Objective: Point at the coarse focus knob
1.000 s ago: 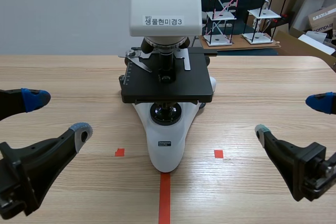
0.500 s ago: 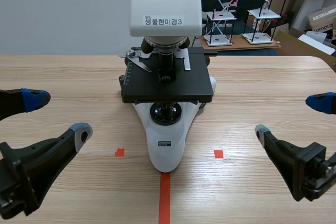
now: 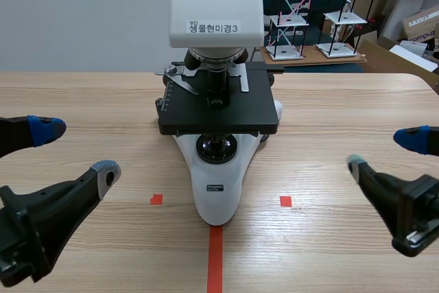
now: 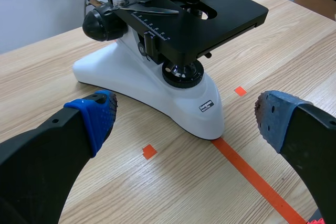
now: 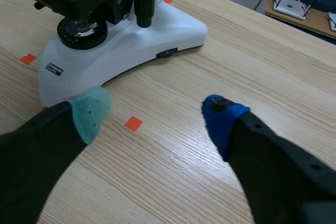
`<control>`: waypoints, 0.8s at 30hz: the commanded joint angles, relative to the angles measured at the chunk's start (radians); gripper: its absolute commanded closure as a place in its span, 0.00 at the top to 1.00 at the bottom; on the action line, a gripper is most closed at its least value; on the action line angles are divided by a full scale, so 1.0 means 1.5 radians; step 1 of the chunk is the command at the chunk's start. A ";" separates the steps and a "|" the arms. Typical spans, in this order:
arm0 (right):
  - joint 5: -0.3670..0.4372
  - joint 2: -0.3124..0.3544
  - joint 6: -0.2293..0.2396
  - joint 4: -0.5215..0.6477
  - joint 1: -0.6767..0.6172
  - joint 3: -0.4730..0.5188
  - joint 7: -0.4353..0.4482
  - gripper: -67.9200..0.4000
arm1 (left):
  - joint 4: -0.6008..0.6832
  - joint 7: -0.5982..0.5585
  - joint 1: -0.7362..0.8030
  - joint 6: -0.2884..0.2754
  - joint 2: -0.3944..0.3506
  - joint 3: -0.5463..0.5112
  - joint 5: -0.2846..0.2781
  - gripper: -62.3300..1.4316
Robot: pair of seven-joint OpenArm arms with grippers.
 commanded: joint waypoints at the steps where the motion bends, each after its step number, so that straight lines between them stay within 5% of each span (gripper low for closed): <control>1: 0.003 -0.001 -0.013 0.005 0.001 0.001 0.005 0.39 | 0.004 -0.007 0.005 -0.001 0.002 -0.006 -0.004 0.89; 5: 0.002 -0.001 -0.035 -0.001 0.009 0.001 0.006 0.06 | 0.004 -0.007 0.005 -0.001 0.002 -0.006 -0.004 0.89; 17: 0.006 -0.001 -0.025 -0.049 0.119 0.001 0.007 0.01 | 0.004 -0.007 0.005 -0.001 0.002 -0.006 -0.004 0.89; 24: 0.080 -0.001 -0.021 -0.049 0.262 -0.009 -0.117 0.01 | 0.004 -0.007 0.005 -0.001 0.002 -0.006 -0.004 0.89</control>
